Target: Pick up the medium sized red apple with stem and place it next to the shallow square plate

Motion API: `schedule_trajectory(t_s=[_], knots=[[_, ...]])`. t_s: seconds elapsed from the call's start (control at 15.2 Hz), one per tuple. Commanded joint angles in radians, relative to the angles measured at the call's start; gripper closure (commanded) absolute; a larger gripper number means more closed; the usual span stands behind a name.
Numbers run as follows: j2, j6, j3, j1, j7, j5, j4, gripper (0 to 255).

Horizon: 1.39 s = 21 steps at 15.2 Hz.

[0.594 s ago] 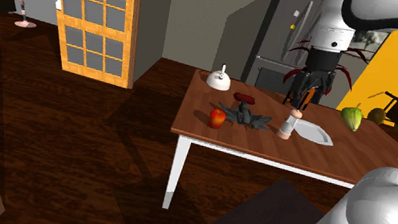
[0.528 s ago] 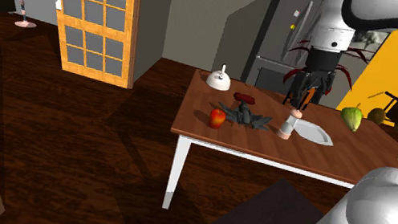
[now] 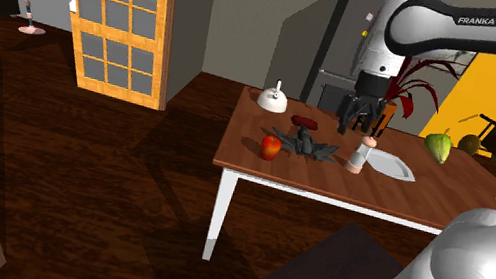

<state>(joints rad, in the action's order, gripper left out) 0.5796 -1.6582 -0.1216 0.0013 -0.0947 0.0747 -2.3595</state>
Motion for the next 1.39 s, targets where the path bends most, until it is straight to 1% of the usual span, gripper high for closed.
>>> schedule_trajectory(t_s=[0.0,0.33,0.59,0.99,1.32], knots=[[-0.062,-0.074,-0.027,-0.002,0.019,-0.011,-0.002,0],[-0.232,-0.219,-0.087,0.0,0.077,-0.06,0.039,0],[-0.38,-0.315,-0.128,0.003,0.137,-0.124,0.097,0],[-0.615,-0.412,-0.167,-0.004,0.247,-0.263,0.228,0],[-0.816,-0.445,-0.165,-0.038,0.336,-0.394,0.377,0]])
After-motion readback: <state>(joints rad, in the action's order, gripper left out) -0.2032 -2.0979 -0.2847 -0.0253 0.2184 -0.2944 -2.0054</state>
